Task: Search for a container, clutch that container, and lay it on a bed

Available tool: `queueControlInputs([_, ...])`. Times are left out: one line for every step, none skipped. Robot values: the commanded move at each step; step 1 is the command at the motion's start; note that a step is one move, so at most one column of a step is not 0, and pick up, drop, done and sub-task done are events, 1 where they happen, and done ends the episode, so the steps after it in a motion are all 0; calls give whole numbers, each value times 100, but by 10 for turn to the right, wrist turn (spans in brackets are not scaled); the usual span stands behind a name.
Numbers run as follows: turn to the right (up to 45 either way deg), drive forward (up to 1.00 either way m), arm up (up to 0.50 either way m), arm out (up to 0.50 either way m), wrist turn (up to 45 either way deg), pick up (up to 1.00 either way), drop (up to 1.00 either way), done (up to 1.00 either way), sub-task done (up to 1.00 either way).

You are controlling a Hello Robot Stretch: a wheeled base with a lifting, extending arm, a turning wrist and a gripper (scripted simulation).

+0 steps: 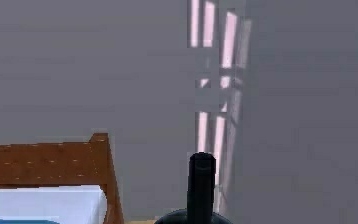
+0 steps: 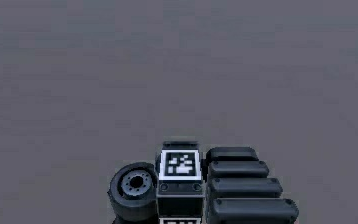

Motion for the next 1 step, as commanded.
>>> queueControlInputs([30, 0, 0, 0, 0, 0, 0, 0, 0])
